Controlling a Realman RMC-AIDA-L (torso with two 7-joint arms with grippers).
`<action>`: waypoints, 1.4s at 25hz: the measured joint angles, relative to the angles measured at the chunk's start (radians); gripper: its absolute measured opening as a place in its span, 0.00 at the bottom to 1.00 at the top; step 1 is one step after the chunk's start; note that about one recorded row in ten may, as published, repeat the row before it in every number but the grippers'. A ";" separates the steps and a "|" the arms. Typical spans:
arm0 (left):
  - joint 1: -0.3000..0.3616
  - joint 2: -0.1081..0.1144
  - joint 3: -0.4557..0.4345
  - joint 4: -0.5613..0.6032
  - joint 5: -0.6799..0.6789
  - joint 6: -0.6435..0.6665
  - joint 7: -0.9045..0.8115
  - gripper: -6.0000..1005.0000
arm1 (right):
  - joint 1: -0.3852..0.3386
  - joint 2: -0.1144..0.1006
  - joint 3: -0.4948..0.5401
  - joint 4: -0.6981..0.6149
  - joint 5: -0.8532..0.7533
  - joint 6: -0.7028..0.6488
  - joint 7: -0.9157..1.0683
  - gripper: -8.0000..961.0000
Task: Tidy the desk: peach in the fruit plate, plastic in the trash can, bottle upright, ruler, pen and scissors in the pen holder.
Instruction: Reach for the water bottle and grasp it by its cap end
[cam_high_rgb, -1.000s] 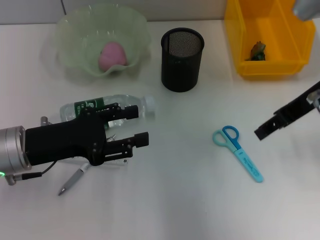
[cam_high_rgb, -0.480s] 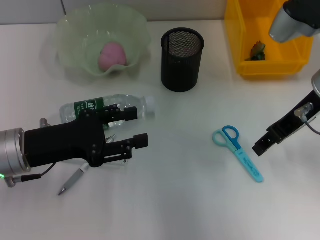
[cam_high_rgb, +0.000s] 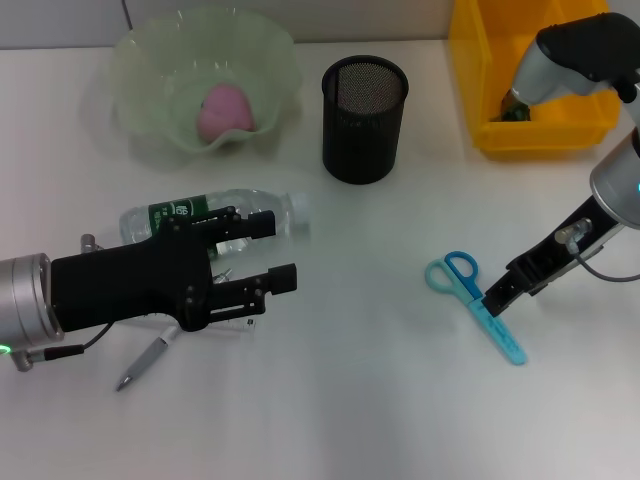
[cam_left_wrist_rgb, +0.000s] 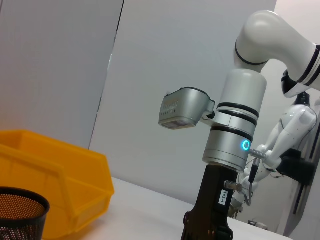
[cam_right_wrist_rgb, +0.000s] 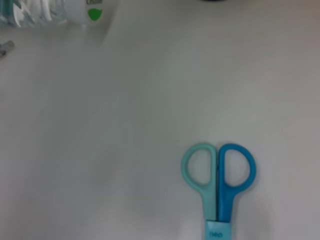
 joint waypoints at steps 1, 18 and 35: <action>0.000 0.000 0.000 0.000 0.000 -0.002 0.000 0.70 | 0.002 0.000 -0.002 0.004 0.001 0.006 0.001 0.64; -0.001 0.001 0.000 0.000 0.000 -0.017 0.001 0.70 | 0.041 0.001 -0.006 0.026 0.024 0.080 -0.029 0.64; -0.006 0.003 -0.005 0.000 0.000 -0.022 0.001 0.70 | 0.045 -0.003 -0.016 0.015 0.047 0.101 -0.046 0.64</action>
